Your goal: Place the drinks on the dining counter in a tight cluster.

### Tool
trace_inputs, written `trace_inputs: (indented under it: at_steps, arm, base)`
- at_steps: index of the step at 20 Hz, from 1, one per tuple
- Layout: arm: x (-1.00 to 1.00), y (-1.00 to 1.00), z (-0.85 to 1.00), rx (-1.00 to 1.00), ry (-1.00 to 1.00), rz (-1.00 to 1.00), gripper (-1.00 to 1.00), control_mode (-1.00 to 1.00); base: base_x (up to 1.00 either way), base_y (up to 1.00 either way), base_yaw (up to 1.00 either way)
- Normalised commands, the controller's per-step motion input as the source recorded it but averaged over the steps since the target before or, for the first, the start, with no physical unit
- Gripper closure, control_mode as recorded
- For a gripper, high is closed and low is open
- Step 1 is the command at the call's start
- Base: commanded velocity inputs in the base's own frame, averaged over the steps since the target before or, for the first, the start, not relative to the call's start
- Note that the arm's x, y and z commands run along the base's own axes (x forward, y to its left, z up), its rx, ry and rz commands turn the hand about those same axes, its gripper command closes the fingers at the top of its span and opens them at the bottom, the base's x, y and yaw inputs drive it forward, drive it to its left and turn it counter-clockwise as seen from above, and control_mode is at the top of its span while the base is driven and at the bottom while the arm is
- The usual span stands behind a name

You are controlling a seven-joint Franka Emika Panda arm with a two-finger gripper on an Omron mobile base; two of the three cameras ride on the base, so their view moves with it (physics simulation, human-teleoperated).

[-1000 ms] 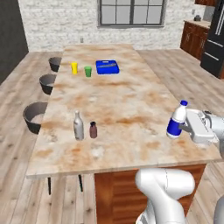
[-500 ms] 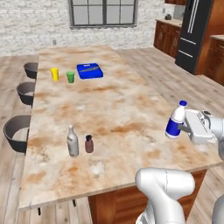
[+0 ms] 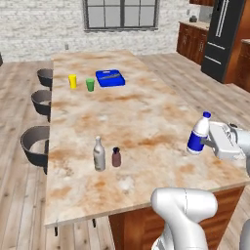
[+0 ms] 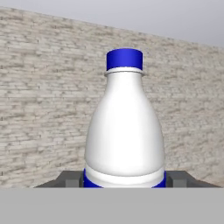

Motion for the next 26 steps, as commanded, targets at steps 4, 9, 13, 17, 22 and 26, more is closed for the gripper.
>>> trace_inputs:
  at_steps: [4, 9, 13, 17, 22, 26]
  arm:
    - [0.0, 0.0, 0.0, 0.0, 0.0, 0.0, 1.0, 1.0]
    - [0.0, 0.0, 0.0, 0.0, 0.0, 0.0, 1.0, 1.0]
    - [0.0, 0.0, 0.0, 0.0, 0.0, 0.0, 1.0, 1.0]
    - [0.0, 0.0, 0.0, 0.0, 0.0, 0.0, 1.0, 1.0]
    - [0.03, 0.0, 0.15, -0.04, 0.04, 0.0, 1.0, -1.0]
    - [0.32, 0.02, 0.47, -0.2, 0.33, 0.03, 1.0, -1.0]
  base:
    - [0.22, 0.57, 0.24]
    - [0.87, 0.04, 0.15]
    - [0.2, 0.0, 0.03]
    - [0.0, 0.0, 0.0]
    - [0.0, 0.0, 0.0]
    - [0.0, 0.0, 0.0]
